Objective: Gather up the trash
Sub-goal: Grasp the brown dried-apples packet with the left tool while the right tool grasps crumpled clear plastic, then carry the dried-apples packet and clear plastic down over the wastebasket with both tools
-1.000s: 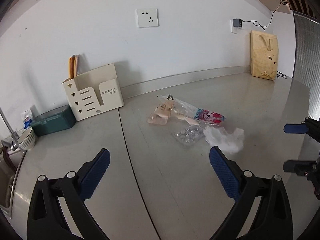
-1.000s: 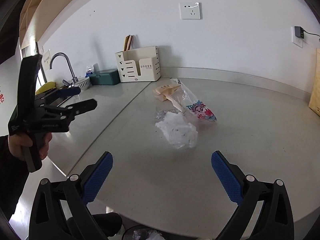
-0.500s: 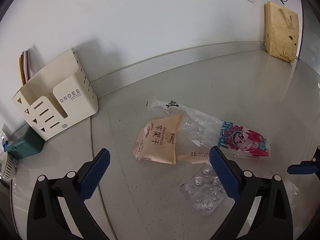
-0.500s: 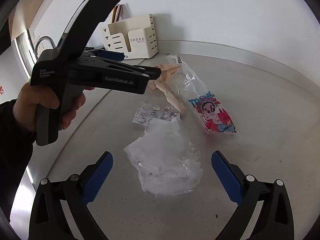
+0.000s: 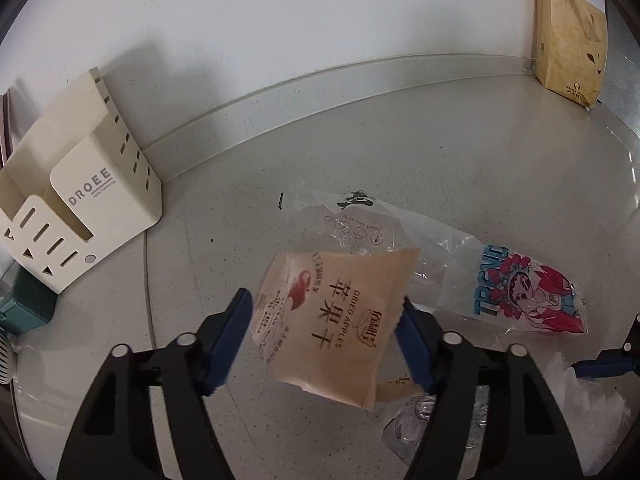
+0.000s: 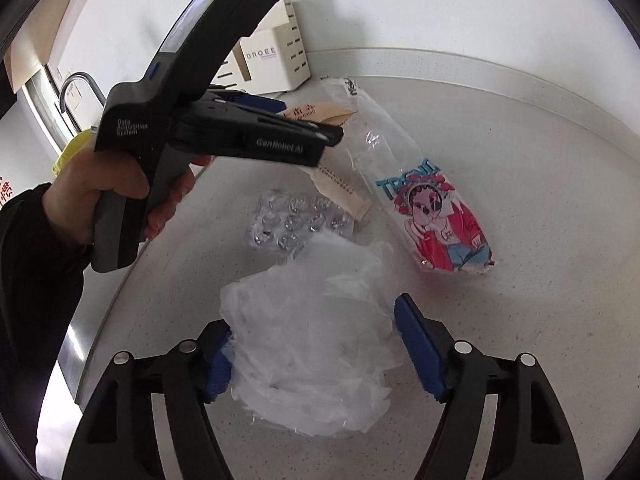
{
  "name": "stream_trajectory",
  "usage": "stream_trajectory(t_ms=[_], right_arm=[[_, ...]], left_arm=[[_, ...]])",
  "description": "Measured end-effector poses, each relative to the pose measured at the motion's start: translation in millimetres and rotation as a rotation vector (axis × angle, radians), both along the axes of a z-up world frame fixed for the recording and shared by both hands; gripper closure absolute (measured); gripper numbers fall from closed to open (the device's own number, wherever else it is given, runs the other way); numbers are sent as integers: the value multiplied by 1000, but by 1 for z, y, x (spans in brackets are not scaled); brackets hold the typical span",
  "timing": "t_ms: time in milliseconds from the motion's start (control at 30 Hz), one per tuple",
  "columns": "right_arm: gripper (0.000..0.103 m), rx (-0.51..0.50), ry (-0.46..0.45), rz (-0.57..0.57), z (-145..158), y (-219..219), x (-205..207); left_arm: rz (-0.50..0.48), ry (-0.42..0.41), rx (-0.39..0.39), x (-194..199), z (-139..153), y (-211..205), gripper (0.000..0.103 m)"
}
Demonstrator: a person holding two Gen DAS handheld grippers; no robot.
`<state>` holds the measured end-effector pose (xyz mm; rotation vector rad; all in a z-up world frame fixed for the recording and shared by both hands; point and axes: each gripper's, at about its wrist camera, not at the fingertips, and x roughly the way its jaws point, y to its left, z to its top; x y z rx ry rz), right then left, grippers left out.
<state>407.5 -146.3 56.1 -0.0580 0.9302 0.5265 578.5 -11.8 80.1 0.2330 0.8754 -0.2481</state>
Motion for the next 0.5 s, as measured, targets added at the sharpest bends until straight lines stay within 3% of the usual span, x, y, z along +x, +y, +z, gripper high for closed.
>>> stream_trajectory(t_ms=[167,500], right_arm=[[51,20,-22,-17,8,-7,-9],[59,78,-45,-52,27,-18,-31]], left_arm=[[-16,6,-13,-5,-2,6,64],[36,-53,-76,-39,27,28,67]])
